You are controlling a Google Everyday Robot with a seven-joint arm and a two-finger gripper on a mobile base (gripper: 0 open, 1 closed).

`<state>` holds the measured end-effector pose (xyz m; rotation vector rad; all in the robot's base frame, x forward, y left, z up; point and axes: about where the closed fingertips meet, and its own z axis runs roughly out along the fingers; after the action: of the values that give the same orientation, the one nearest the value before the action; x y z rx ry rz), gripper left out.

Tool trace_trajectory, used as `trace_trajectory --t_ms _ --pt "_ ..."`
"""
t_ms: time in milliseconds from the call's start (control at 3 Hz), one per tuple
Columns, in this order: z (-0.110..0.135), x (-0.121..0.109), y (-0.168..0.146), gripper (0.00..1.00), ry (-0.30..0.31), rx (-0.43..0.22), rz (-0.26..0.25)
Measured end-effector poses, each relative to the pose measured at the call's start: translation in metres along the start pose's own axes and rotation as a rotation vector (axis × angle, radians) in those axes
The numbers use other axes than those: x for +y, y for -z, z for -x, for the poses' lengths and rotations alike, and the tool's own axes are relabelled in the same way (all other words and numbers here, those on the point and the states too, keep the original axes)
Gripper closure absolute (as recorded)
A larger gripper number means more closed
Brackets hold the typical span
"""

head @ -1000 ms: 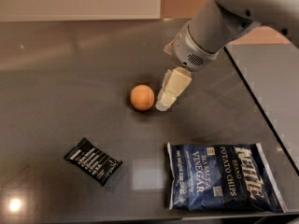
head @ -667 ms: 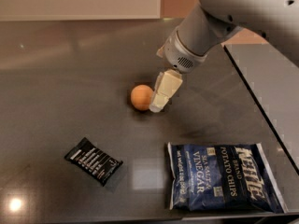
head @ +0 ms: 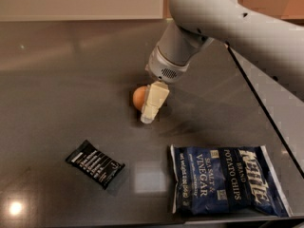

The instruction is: Move orange near rxbar chocolate

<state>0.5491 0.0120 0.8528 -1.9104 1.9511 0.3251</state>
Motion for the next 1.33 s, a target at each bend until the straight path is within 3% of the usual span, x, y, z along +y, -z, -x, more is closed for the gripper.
trace_trajectory --t_ms 333,1000,1333 --pt "-0.003 0.007 -0.01 0.15 0.009 0.031 0.03" --pt "-0.003 0.02 -0.011 0.62 0.032 0.046 0.059" --pt "-0.002 0.024 -0.009 0.93 0.041 0.046 0.066"
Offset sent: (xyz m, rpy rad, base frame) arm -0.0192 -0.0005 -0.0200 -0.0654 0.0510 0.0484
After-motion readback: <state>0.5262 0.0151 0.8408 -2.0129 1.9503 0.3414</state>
